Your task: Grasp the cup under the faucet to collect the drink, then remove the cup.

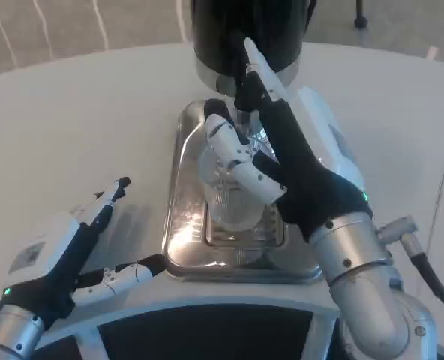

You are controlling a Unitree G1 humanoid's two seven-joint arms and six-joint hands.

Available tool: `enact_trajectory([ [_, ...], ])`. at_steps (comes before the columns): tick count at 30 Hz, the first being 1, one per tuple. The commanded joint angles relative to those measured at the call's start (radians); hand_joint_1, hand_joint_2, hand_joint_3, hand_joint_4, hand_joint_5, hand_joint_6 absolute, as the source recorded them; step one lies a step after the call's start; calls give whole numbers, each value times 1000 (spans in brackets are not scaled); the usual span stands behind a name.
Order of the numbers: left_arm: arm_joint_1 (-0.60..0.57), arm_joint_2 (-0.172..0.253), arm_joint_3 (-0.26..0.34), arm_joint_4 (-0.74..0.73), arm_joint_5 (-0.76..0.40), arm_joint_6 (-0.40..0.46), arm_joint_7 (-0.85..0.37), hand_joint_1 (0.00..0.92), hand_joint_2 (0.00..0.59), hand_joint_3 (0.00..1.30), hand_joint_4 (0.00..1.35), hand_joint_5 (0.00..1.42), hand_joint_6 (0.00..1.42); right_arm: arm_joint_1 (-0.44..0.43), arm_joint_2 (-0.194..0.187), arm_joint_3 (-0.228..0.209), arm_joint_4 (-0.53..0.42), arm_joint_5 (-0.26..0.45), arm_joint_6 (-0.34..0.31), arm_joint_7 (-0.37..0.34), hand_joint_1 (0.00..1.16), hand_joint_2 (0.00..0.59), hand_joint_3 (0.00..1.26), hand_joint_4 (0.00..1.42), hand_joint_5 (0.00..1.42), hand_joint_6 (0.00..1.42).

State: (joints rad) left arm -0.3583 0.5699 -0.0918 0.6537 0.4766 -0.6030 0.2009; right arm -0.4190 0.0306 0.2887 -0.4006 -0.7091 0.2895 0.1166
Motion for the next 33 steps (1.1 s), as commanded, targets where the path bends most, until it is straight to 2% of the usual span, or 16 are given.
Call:
enact_trajectory([
  [1, 18, 15, 7, 0, -12, 6, -11, 112, 73, 46, 0, 40, 61, -6, -9, 22, 0, 5, 28, 33, 115, 533, 0, 0, 0, 0],
  [4, 19, 16, 9, -1, -15, 8, -11, 112, 73, 46, 0, 40, 61, -12, -16, 32, -11, -3, 44, 50, 90, 541, 0, 0, 0, 0],
  [16, 16, 16, 9, 5, -24, 12, -16, 107, 74, 46, 0, 40, 60, -74, -65, 77, -3, -72, 114, 144, 28, 513, 0, 0, 0, 0],
  [25, 6, 15, 6, 20, -35, 11, -21, 100, 75, 46, 0, 40, 60, -95, -104, 91, 49, -94, 95, 137, 17, 515, 0, 0, 0, 0],
  [33, -14, 3, 11, 46, -64, 4, -33, 98, 75, 46, 0, 40, 60, -91, -125, 109, 45, -114, 87, 141, 10, 515, 0, 0, 0, 0],
])
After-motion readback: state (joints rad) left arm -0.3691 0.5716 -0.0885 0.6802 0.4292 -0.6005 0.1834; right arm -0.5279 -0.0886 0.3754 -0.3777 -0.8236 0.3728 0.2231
